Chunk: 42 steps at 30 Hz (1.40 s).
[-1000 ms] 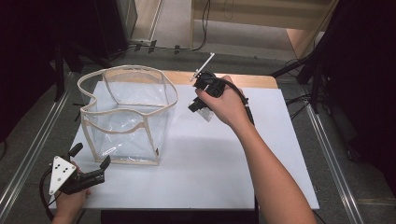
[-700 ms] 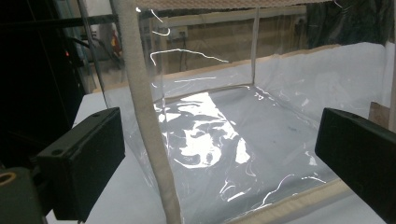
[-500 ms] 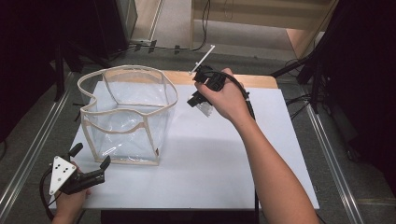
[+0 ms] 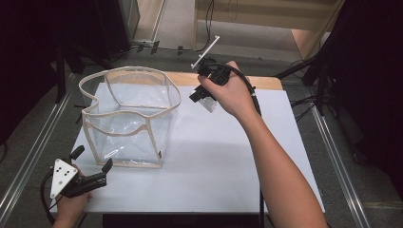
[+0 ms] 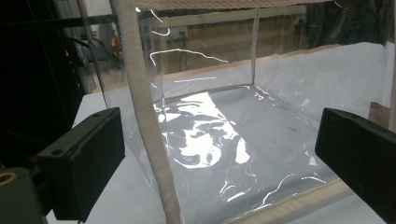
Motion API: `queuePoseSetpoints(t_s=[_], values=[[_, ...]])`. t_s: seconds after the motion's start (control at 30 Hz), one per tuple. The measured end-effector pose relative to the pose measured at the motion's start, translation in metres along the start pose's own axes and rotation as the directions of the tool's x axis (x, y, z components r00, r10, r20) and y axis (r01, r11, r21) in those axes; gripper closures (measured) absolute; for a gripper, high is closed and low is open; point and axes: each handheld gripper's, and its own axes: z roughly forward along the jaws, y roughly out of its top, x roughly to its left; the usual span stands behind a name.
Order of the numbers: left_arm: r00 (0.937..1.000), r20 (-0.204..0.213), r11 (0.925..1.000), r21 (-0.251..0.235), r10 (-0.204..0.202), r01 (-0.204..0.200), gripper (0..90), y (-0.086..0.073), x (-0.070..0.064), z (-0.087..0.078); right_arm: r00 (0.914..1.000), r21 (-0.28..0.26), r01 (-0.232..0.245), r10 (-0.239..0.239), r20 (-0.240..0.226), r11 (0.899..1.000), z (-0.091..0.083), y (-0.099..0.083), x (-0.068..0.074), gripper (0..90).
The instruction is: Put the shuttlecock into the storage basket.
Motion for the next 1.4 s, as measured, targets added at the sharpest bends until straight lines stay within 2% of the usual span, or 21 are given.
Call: queuePoseSetpoints(t_s=[0.4, 0.97, 1.4], values=[[1.0, 0.001, 1.0, 0.001, 0.002, -0.002, 2.3, 0.0, 0.0, 0.0, 0.9999, 0.009, 0.016, -0.016, 0.001, 1.0, -0.005, 0.013, 0.005, 62.4], [1.0, 0.002, 1.0, 0.002, 0.002, -0.002, 2.3, 0.0, 0.0, 0.0, 0.9994, -0.009, 0.036, -0.036, 0.004, 0.999, -0.015, 0.026, 0.009, 62.4], [1.0, 0.002, 1.0, 0.001, 0.002, -0.002, 2.3, 0.0, 0.0, 0.0, 0.9983, -0.022, 0.059, -0.059, -0.002, 0.998, -0.02, 0.044, 0.014, 62.4]])
